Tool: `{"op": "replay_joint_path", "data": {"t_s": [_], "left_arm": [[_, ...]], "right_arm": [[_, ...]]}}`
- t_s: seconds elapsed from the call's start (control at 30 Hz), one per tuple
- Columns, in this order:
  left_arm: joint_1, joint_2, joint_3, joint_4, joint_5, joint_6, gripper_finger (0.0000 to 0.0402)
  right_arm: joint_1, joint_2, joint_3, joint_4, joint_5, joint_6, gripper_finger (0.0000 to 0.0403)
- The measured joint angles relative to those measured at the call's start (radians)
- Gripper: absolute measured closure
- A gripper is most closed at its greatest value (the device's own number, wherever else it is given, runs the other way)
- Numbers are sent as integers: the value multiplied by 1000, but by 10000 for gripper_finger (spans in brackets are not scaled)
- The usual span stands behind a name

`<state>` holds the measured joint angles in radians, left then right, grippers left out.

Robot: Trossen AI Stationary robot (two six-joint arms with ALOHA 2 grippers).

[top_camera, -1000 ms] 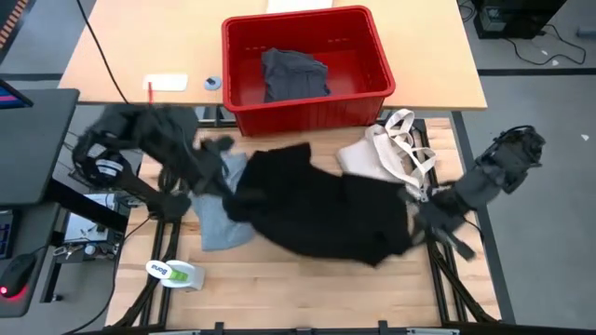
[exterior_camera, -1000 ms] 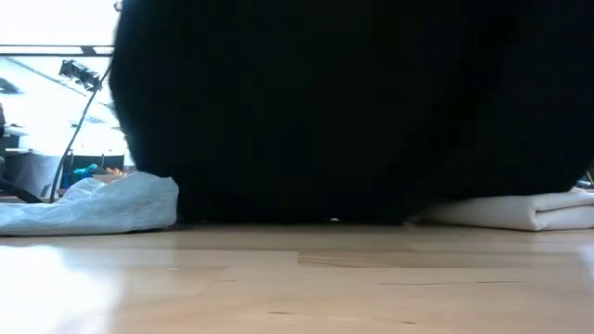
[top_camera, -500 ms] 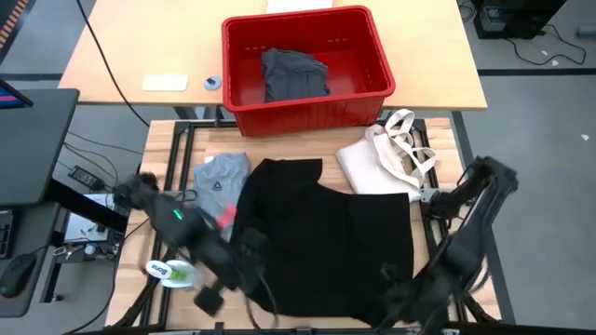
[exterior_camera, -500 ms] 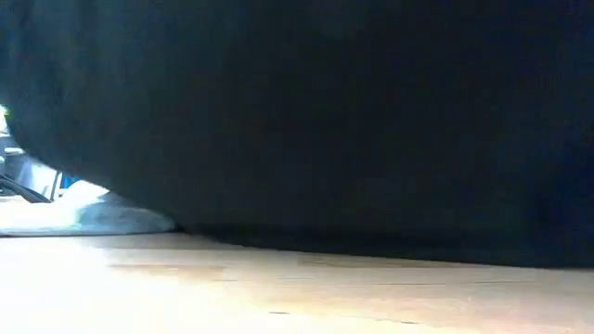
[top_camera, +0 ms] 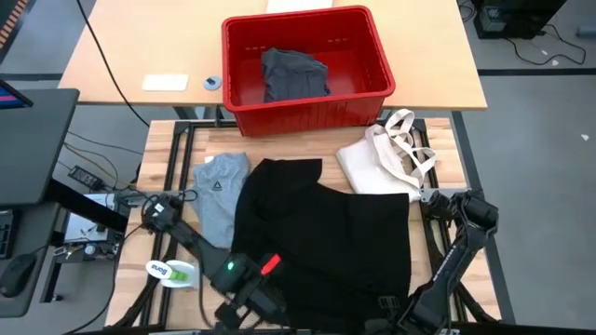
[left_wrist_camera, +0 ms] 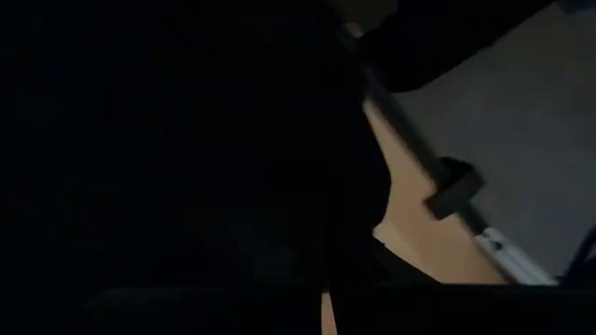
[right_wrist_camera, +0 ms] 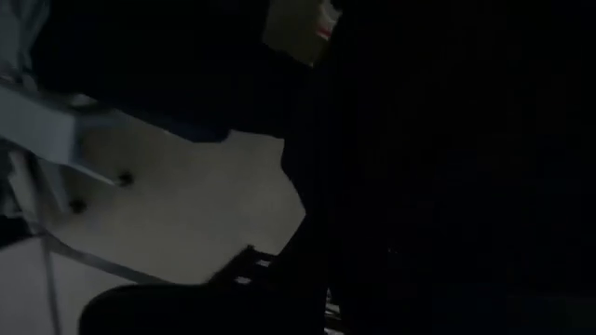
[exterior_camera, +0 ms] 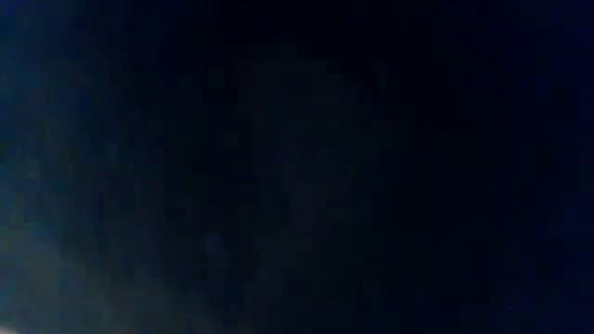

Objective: Fold Laundry from Bin
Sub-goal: Fold the black shirt

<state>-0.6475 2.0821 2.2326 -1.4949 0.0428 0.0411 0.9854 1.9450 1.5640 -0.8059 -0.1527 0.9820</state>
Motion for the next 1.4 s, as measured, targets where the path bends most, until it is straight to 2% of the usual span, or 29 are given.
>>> {"op": "replay_joint_path", "data": {"t_s": [0.1,0.2,0.4,0.6,0.7,0.83,0.93,1.1,1.23,1.3,1.4], "left_arm": [[68,-47,0,-36,-34,40,395],[159,-105,2,-79,-76,64,395],[374,-187,2,-77,-83,171,395],[616,-198,2,-72,-83,293,395],[729,-186,2,-16,-82,365,395],[852,-168,2,87,-45,422,395],[924,-142,2,92,0,439,395],[1002,-83,2,74,12,449,393],[1038,-22,2,69,12,454,366],[1049,-3,0,59,8,474,335],[1062,5,1,73,5,479,266]], "right_arm": [[18,-13,13,-14,46,57,387],[42,-60,18,-109,137,138,387],[77,-154,20,-404,325,329,387],[25,-210,19,-671,398,479,387],[-18,-218,17,-770,401,540,387],[-86,-230,-19,-762,421,492,387],[-138,-232,-59,-765,417,461,387],[-193,-231,-106,-763,366,409,382],[-202,-230,-106,-765,376,387,363],[-203,-230,-106,-765,363,385,347],[-203,-230,-106,-765,320,384,314]]}}
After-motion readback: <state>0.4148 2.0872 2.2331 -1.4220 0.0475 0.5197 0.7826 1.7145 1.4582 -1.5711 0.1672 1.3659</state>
